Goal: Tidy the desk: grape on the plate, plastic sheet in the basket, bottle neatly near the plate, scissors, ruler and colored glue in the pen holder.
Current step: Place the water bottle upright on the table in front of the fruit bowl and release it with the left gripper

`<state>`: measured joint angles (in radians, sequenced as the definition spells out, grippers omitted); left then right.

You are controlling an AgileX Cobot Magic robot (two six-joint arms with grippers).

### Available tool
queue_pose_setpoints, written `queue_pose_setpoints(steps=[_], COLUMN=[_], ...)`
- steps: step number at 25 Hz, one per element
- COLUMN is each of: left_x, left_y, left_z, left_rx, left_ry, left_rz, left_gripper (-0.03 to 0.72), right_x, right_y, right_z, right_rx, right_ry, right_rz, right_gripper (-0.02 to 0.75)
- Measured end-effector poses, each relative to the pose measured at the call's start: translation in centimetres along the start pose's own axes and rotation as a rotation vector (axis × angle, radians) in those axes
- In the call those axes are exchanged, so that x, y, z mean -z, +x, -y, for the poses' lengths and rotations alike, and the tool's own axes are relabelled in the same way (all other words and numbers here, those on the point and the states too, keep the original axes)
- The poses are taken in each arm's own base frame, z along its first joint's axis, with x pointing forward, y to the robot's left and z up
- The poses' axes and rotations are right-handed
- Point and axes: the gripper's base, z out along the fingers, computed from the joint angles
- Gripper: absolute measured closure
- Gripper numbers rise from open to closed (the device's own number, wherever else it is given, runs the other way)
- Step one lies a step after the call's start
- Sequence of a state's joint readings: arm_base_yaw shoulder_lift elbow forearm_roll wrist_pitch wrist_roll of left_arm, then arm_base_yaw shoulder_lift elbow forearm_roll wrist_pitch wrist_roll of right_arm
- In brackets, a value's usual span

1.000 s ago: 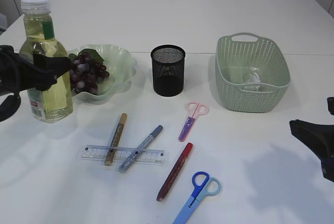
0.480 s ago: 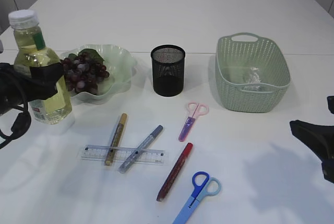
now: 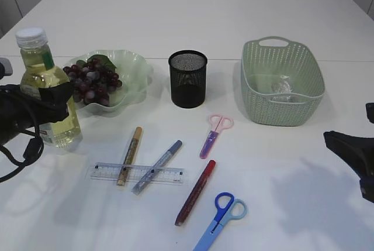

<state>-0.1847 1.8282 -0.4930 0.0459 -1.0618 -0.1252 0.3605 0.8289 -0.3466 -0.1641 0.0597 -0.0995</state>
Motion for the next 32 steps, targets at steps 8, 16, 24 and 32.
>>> queue_pose_setpoints(steps=[8,16,24,32], left_x=[-0.1,-0.4,-1.1,-2.0], left_y=[0.5,1.8,1.7,2.5], left_z=[-0.4,-0.6,-0.7,-0.8], left_rx=[-0.011,-0.012,-0.019,-0.022], left_ry=[-0.041,-0.051,-0.055,-0.056], left_rz=[-0.01,-0.057,-0.044,-0.044], left_gripper=[0.245,0.245,0.245,0.245], right_x=[0.0,0.0,0.0,0.0], right_y=[-0.1,-0.1,-0.1,-0.1], right_z=[0.0,0.0,0.0,0.0], right_rx=[0.005,0.006,0.008,0.008], right_ry=[0.001,0.001,0.001,0.001], right_rz=[0.006,0.006,0.007,0.007], right_gripper=[0.155,0.155,0.155,0.155])
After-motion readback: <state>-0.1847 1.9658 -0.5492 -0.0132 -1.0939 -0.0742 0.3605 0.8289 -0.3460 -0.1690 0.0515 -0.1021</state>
